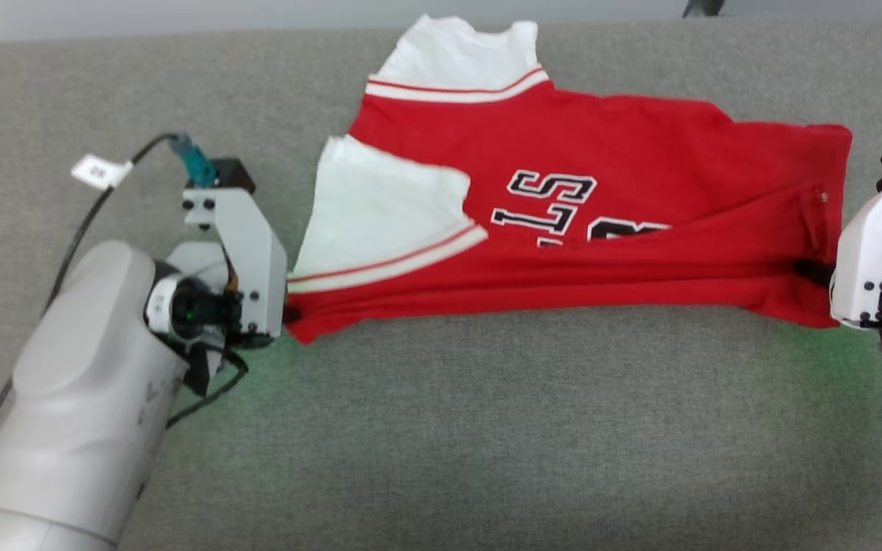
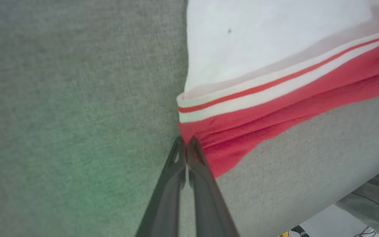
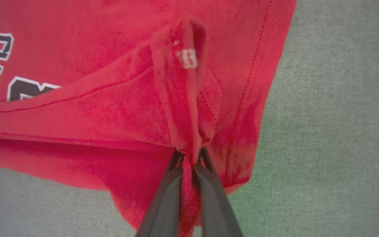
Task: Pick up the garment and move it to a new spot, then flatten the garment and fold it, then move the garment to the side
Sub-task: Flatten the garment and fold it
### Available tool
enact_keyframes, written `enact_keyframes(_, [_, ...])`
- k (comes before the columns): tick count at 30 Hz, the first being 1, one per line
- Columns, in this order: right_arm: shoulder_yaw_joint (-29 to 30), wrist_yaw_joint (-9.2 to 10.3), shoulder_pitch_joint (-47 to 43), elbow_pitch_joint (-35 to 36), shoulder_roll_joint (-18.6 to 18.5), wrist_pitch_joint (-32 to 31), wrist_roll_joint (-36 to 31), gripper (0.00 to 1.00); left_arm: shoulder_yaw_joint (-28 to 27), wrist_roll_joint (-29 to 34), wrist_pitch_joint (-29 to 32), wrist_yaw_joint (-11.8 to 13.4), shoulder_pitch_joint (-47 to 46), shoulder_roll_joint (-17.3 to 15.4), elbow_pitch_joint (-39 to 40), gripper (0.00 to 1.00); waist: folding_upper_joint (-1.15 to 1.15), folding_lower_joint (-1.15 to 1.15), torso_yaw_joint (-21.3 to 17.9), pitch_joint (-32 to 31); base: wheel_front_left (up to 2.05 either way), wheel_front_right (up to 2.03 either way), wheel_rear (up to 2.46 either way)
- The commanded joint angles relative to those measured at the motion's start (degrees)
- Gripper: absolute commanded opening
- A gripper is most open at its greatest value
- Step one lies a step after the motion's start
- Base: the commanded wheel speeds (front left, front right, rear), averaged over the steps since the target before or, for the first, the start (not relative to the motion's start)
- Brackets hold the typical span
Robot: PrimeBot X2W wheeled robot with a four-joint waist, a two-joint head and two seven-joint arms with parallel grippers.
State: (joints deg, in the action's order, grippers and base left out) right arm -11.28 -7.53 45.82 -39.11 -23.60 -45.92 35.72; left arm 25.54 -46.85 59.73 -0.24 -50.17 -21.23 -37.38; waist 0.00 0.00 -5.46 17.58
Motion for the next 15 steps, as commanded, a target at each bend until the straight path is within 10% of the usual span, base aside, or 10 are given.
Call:
enact_keyframes(1, [0.0, 0.10, -1.2, 0.1, -0.9, -0.1, 0.4, 0.00, 0.3, 0.2, 0.7, 0.5, 2.1, -1.2, -0.4, 0.00, 0.00, 0.00, 0.7, -1.3, 0.00, 0.00, 0.00])
enact_keyframes(15, [0.5, 0.11, -7.9, 4.5, -4.3, -4.2, 2.9, 0.00, -0.1, -1.7, 3.6, 3.4, 11.4, -4.4, 10.4, 0.00, 0.00, 0.00, 3.0, -6.0, 0.00, 0.00, 0.00])
